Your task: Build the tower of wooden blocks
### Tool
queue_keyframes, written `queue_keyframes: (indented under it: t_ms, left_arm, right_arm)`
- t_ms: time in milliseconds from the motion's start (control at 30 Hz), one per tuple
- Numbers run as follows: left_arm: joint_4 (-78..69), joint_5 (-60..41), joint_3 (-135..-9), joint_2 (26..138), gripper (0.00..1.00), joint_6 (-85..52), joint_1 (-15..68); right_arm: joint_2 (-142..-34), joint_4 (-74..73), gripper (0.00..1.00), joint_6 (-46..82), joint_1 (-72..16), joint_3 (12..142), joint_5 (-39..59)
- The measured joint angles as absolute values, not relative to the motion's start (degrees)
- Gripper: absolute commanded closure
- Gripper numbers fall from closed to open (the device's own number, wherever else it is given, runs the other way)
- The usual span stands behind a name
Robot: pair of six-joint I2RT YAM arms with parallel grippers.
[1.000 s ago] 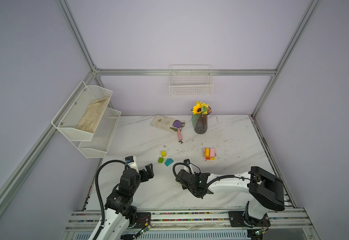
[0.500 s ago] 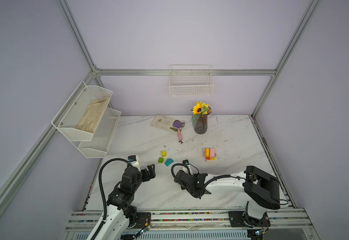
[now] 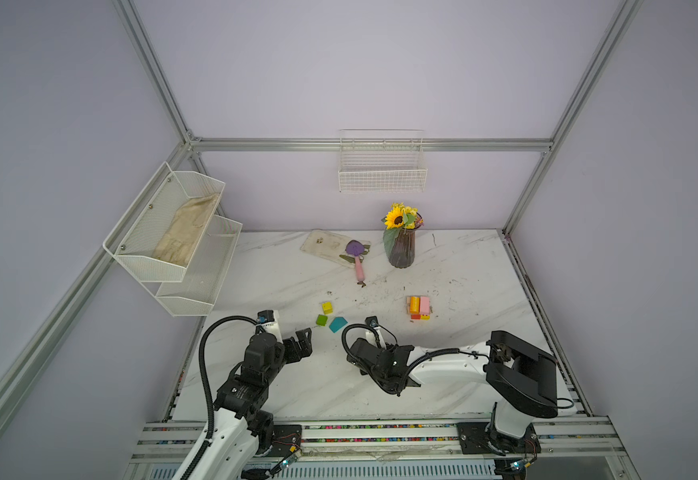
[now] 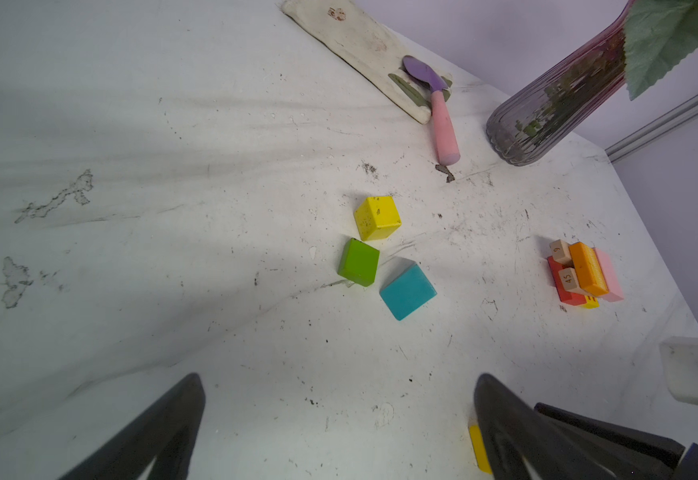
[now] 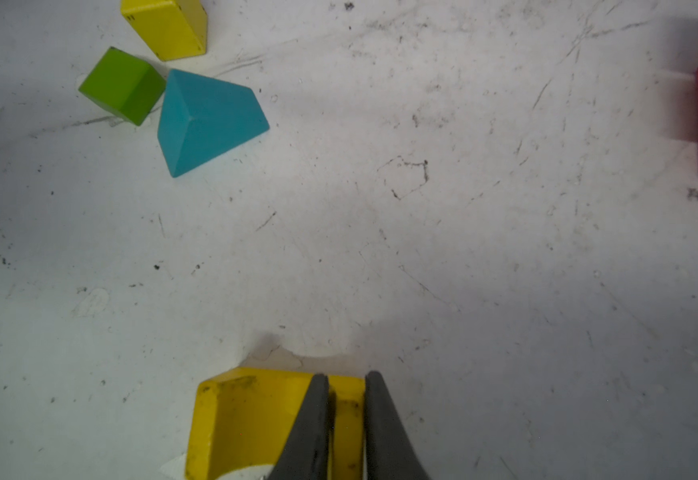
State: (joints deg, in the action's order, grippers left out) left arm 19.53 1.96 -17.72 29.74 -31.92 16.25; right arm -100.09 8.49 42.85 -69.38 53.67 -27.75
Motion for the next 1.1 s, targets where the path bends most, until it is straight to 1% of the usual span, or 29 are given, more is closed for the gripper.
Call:
queue_keyframes:
  t_ms: [133, 167, 200, 267, 300, 333, 633, 867, 1100]
  left_arm:
    - [18.9, 1.5, -17.7, 30.5, 0.0, -31.9, 16.3]
    - [18.9, 1.5, -17.7, 30.6, 0.0, -31.9, 16.3]
    - [18.8, 1.4, -17.7, 30.8, 0.0, -31.9, 16.3]
    - [18.7, 1.1, -17.7, 31.0, 0.0, -31.9, 16.3]
    - [18.5, 0.9, -17.7, 31.0, 0.0, -31.9, 16.3]
    - [18.5, 0.8, -17.7, 31.0, 0.0, -31.9, 16.3]
    - [18.5, 0.6, -17.7, 30.8, 0.0, -31.9, 16.3]
    - [18.5, 0.9, -17.7, 29.9, 0.0, -31.9, 16.3]
    - [18.8, 1.8, -17.7, 28.4, 0.0, -31.9, 16.3]
  right_arm:
    - [-100.8, 8.4, 0.84, 42.1, -69.3, 54.3, -28.8]
    - [-101.1, 8.4, 0.82, 41.7, -69.1, 54.7, -28.8]
    - [-101.5, 8.2, 0.78, 41.2, -68.8, 55.2, -28.7]
    - [-102.5, 8.2, 0.62, 40.1, -68.1, 55.9, -28.5]
    - [-103.1, 8.3, 0.55, 39.7, -67.7, 56.0, -28.5]
    - [-103.5, 8.4, 0.52, 39.2, -67.5, 56.2, -28.7]
    - [-103.5, 9.8, 0.48, 36.1, -66.7, 61.6, -29.1]
    - [-104.6, 9.9, 0.48, 33.7, -65.2, 68.8, -28.4]
    - [-113.8, 9.5, 0.48, 31.3, -61.6, 77.4, -24.0]
